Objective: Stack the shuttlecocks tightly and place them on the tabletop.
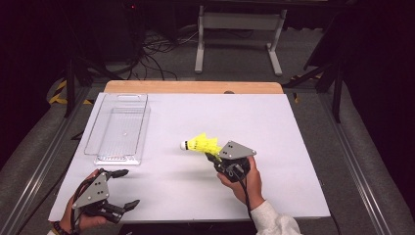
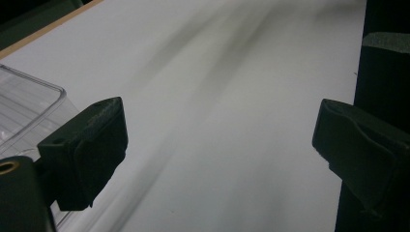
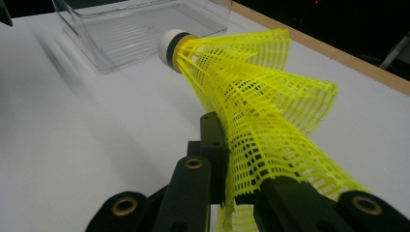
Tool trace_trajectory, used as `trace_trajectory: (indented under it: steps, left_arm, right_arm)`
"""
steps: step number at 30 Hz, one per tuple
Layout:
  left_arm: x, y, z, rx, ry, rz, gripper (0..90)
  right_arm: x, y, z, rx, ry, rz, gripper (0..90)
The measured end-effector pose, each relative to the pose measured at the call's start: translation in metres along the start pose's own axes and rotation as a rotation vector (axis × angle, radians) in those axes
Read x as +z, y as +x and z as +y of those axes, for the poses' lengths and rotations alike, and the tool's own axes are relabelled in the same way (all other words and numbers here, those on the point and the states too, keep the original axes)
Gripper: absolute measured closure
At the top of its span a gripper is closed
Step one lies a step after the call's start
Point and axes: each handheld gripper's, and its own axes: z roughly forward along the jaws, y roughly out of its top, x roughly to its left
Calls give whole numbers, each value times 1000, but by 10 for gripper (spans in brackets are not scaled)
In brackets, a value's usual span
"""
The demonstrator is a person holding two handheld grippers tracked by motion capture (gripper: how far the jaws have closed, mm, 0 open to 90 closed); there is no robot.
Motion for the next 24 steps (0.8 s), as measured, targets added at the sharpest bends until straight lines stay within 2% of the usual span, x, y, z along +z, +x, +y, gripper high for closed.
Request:
trace_trajectory:
  steps: [10,24]
  left_arm:
    - [-1,1,-1,-11,-2,6,65]
    - [-4,0,-3,-17,-3,11,64]
  right_arm:
    - [0,-4,2,4,-17,21,874]
    - [7,-8,7,10,-22,23,876]
